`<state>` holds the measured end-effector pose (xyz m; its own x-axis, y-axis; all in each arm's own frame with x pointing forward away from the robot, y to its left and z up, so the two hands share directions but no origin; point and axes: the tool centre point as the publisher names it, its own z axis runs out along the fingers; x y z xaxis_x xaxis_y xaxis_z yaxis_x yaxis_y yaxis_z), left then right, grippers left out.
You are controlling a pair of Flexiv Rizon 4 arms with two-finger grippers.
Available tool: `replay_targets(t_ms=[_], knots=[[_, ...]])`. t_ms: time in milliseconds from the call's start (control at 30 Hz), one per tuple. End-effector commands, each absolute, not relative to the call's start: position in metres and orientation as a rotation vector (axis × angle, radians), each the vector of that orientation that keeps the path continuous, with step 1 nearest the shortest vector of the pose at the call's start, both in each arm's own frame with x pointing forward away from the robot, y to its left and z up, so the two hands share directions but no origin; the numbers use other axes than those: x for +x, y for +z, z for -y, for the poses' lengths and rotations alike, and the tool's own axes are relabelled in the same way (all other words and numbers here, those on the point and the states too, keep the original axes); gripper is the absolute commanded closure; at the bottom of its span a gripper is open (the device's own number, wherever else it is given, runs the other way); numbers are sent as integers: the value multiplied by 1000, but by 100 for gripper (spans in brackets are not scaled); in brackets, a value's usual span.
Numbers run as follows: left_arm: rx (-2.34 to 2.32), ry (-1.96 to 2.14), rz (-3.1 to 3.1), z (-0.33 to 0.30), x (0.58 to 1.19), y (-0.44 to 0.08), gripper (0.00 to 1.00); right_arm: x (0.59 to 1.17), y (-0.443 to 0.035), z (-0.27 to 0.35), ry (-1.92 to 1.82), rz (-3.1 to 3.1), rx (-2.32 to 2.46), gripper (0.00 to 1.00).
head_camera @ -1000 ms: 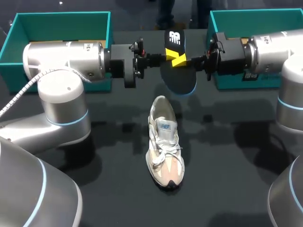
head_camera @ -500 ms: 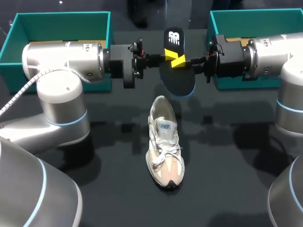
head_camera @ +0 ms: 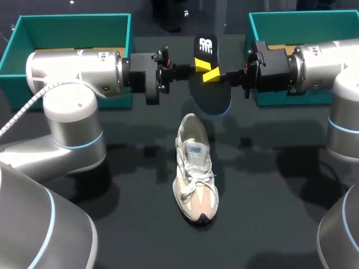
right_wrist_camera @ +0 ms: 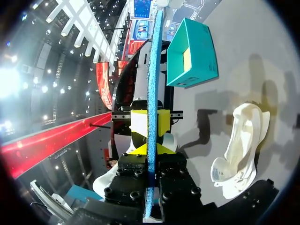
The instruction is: Take the shoe out of the shoebox, open the shoe tongue, remove and reinsert the insole, then place the shoe into the shoebox
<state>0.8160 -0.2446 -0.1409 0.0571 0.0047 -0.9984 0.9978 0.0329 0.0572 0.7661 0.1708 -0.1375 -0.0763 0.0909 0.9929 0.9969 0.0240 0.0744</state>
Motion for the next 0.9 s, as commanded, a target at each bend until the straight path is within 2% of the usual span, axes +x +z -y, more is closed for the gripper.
replay_targets(t_ms=[33, 67, 467, 600, 900], knots=[[1217, -1137, -1188, 243, 815, -142, 40, 768, -139, -172, -1210, 1345, -1220, 100], [1216, -1135, -1187, 241, 814, -141, 0, 768, -139, -171, -1212, 1347, -1219, 100], [1243, -1176, -1417, 176, 815, -153, 0, 772, -143, -156, -1243, 1389, -1194, 100], [1300, -1072, -1509, 156, 819, -161, 0, 778, -145, -153, -1247, 1395, -1176, 100], [1300, -1072, -1509, 156, 819, -161, 0, 780, -146, -152, -1243, 1387, -1177, 100]])
